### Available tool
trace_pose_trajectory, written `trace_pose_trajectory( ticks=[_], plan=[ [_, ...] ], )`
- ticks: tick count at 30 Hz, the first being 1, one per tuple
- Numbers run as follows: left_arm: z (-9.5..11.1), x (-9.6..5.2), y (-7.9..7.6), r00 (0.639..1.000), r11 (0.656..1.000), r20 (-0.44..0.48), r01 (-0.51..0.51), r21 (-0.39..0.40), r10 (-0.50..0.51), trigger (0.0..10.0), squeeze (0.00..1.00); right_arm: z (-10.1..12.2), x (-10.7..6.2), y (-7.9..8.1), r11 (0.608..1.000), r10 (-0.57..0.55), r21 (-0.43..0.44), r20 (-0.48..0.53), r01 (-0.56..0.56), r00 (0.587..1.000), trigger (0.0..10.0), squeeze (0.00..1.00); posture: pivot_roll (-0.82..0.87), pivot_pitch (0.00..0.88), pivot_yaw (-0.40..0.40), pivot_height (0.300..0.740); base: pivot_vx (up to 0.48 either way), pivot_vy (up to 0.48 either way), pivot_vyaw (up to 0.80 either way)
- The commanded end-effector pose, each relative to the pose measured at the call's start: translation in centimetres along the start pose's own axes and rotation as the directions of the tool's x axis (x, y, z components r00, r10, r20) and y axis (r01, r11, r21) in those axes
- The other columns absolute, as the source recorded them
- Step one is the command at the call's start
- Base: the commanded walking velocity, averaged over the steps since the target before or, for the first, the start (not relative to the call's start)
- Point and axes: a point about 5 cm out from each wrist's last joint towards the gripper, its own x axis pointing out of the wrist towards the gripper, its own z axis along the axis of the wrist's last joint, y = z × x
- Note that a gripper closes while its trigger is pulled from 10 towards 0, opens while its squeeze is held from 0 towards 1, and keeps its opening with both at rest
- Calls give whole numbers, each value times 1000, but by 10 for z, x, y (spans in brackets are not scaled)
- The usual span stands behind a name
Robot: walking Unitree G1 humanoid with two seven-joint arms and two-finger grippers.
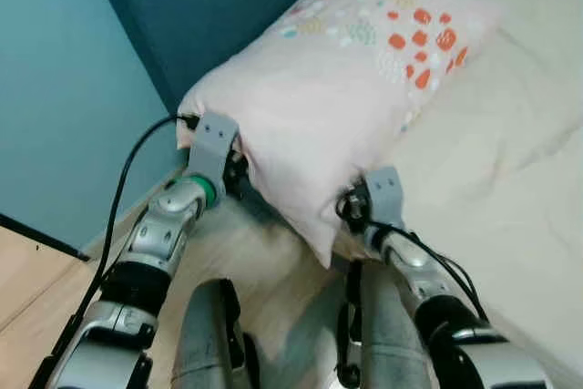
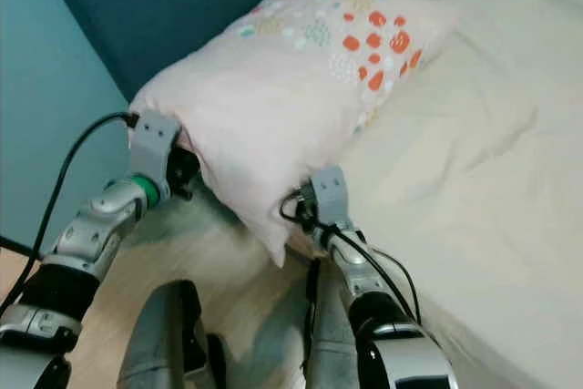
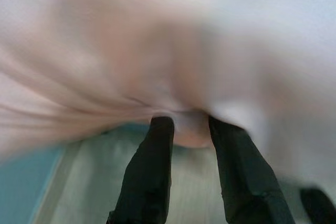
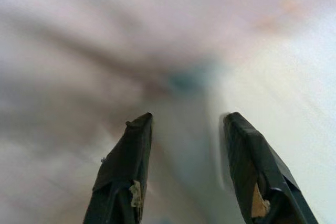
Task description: Clean up the room
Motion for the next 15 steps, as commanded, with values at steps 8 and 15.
trace_pose_trajectory(
  ticks=[8, 15],
  plan=[
    [-12, -35, 34, 992, 990, 1, -124, 59, 125, 10000, 0, 59, -15, -45, 994, -101, -1, 344, 108, 934, 10000, 0, -71, 135, 94, 589, 0, 0, 0],
    [16, -70, 46, 951, 967, 189, -253, 18, 245, 10000, 0, 86, -16, -30, 999, -5, -26, 443, 19, 897, 10000, 0, -35, 122, 64, 589, 0, 0, 0]
  ],
)
